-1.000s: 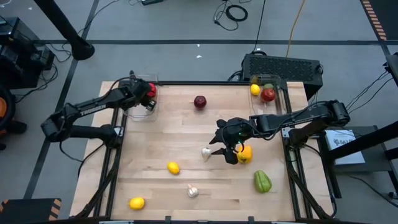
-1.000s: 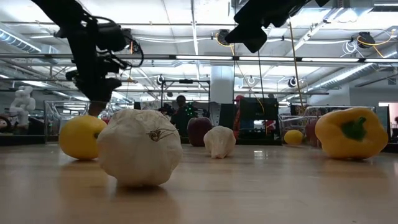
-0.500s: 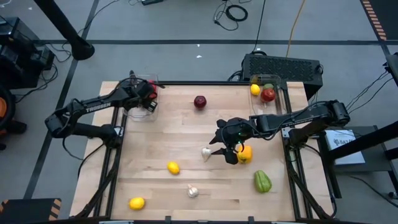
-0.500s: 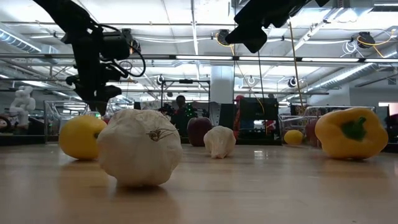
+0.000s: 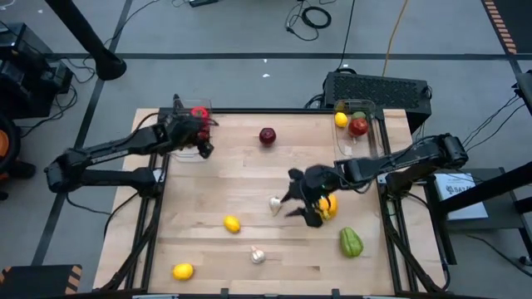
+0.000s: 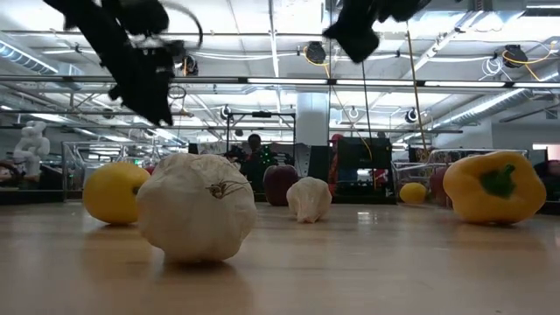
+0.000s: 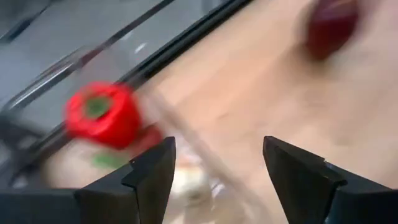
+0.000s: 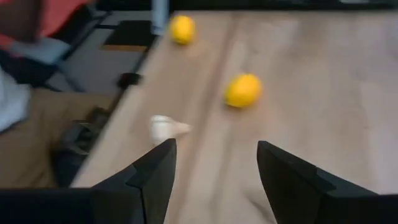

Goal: Sort produce into baskets
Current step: Put the top white garlic into the left transparent bin

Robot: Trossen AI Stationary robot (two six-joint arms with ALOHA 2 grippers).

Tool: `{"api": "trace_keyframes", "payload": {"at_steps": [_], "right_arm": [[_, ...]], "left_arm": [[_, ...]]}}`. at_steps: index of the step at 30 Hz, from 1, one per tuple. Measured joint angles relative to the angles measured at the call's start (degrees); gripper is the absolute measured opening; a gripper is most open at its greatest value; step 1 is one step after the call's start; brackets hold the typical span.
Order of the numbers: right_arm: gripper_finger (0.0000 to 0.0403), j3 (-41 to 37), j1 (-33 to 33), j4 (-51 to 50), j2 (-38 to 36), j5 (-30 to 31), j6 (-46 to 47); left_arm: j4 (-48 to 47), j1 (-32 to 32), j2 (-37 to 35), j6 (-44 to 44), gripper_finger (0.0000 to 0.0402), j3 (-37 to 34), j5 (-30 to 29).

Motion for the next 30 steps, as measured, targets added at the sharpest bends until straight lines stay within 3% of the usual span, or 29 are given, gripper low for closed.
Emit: {"api": "trace_keyframes", "payload": {"at_steps": [2, 7, 11, 17, 21, 30], "right_arm": [[0.0215, 0.0, 2.4, 0.9, 0.0, 3.0, 1.4], [0.0221, 0.0, 7.5, 2.1, 2.5, 25.3, 7.9], [0.0246, 0.8, 8.4, 2.0, 5.8, 33.9, 19.5], [0.0291, 0.9, 8.7, 1.4, 9.8, 38.5, 39.9], [0.0314, 0.9, 9.3, 1.3, 13.5, 40.2, 46.1], [0.0341, 0.9, 6.6, -5.1, 19.5, 36.5, 56.1]], "left_arm": [[0.9, -4.0, -2.3, 0.3, 0.0249, 0.0, 0.4], [3.2, -13.0, -5.1, -0.2, 0.0248, 0.0, 0.3], [4.6, -17.4, -5.3, -0.2, 0.0248, 0.0, -0.7], [5.1, -19.3, -5.3, -0.1, 0.0248, 0.0, -1.9], [5.3, -19.3, -5.3, 0.3, 0.0248, 0.0, -2.4], [5.8, -19.3, -5.3, 1.5, 0.0248, 0.0, -2.5]]}}
